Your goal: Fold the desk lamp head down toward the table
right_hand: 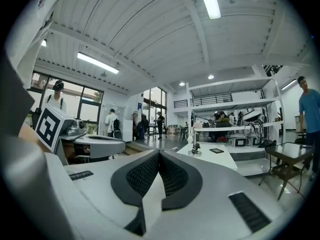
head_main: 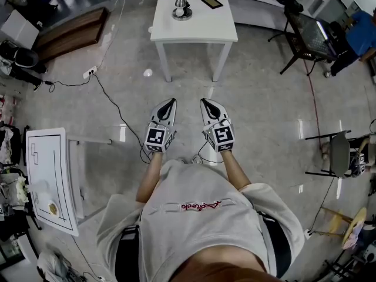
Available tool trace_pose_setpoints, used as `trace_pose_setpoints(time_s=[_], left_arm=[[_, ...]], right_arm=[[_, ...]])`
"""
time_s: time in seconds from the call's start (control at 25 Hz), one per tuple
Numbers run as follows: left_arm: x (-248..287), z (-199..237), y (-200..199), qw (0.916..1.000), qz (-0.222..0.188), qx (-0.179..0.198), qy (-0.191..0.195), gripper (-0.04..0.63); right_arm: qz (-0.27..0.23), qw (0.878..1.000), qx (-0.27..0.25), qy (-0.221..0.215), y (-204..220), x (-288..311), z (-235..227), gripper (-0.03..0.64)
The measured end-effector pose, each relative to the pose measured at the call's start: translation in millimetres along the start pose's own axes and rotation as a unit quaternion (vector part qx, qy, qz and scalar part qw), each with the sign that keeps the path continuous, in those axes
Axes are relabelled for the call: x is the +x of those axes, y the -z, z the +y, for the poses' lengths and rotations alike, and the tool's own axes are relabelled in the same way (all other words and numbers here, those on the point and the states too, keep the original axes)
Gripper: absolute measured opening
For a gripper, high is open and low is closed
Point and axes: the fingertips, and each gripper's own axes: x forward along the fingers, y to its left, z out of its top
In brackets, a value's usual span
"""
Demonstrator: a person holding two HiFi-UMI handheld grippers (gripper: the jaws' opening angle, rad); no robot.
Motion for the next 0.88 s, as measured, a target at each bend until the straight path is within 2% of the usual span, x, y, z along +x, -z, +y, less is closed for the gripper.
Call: trace_pose_setpoints(time_s=[0.6,0.88], left_arm=[[20,-20,7,0.9999,0.005,0.002,-0.016,0.008],[28,-13,11,0.9997,0.007,-0.001,-0.023,0.008]], right_arm=[[0.005,1.0,-0.006,-0.025,10,-8,-22,0.018],[0.007,0.999,-0.008,-0.034,14,2,-26,0.018]])
